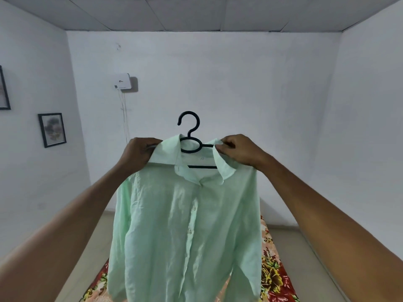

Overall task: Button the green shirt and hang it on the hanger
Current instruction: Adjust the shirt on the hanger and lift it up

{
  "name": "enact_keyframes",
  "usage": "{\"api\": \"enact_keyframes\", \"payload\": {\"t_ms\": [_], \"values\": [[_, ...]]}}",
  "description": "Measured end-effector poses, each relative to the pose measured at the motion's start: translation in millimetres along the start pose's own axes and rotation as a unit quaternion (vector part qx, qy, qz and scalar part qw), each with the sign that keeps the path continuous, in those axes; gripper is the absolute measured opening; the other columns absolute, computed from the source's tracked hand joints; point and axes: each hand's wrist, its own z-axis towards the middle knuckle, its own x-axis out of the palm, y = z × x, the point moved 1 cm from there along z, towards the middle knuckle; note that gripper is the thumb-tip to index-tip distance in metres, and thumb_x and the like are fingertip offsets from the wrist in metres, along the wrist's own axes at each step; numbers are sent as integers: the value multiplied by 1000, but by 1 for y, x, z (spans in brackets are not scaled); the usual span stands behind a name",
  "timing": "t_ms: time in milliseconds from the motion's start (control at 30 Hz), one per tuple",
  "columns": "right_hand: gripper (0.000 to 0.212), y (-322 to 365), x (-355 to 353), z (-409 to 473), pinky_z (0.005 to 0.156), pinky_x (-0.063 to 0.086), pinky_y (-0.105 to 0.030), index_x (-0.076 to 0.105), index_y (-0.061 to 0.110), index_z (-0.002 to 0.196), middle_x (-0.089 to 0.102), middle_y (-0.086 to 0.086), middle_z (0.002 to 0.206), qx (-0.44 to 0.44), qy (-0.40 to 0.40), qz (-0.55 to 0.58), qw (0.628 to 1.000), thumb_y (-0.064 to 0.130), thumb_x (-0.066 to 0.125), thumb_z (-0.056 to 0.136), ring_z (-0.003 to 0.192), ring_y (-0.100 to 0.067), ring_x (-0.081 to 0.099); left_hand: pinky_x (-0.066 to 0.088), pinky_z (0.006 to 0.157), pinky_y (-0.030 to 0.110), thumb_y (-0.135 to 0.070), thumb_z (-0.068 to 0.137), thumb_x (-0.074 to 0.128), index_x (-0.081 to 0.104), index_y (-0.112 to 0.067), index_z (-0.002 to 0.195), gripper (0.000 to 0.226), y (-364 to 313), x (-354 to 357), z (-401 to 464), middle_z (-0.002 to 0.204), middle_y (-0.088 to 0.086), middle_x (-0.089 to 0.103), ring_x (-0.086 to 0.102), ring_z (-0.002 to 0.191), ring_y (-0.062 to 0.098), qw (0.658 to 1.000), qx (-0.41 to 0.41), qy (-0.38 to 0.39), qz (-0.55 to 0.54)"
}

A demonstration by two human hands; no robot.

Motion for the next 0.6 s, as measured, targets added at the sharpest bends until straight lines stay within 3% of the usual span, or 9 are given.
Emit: {"api": "enact_keyframes", "payload": {"t_ms": [67,133,233,300,400,533,600], "values": [[25,0,1,-1,72,46,-33,76,12,99,73,-4,85,-16,-29,26,999,35,65,100,76,-15,60,53,77,13,5,92,61,81,-29,104,42,0,2,1,89,-39,72,64,87,-20,1000,1,0,-7],[18,3,0,-1,82,53,-34,77,17,108,77,-1,99,-17,-33,48,998,27,65,101,92,-16,70,54,78,14,6,92,60,82,-22,107,38,0,3,1,90,-37,73,64,86,-20,1000,1,2,-15],[28,8,-9,-3,96,53,-28,73,24,125,74,3,117,5,88,85,992,16,65,99,108,-13,68,56,82,23,4,92,60,81,-26,105,39,2,4,-1,96,-23,78,69,90,-9,1000,-2,15,-17],[34,14,-12,-3,100,51,-26,69,31,131,71,2,121,23,138,90,986,25,71,97,111,-8,65,56,80,22,5,91,61,81,-26,103,39,2,4,-1,96,-21,78,69,90,-8,1000,0,14,-26],[38,21,-4,1,106,49,-29,72,28,126,71,6,125,3,89,11,996,43,76,92,119,-7,63,52,77,11,9,91,63,79,-28,101,41,-4,7,0,93,-30,76,68,86,-13,999,18,13,-48],[14,20,0,11,99,53,-31,82,19,102,79,8,108,-41,-32,9,999,23,72,94,106,-7,70,50,74,6,4,90,71,78,-28,96,33,-3,5,3,88,-30,76,70,85,-9,996,-21,-22,-82],[12,19,-4,11,91,51,-29,80,18,100,78,6,107,-42,-40,15,998,19,69,96,102,-7,69,48,70,6,2,89,72,76,-32,89,35,2,2,-1,81,-31,74,67,78,-12,996,-31,-34,-80]]}}
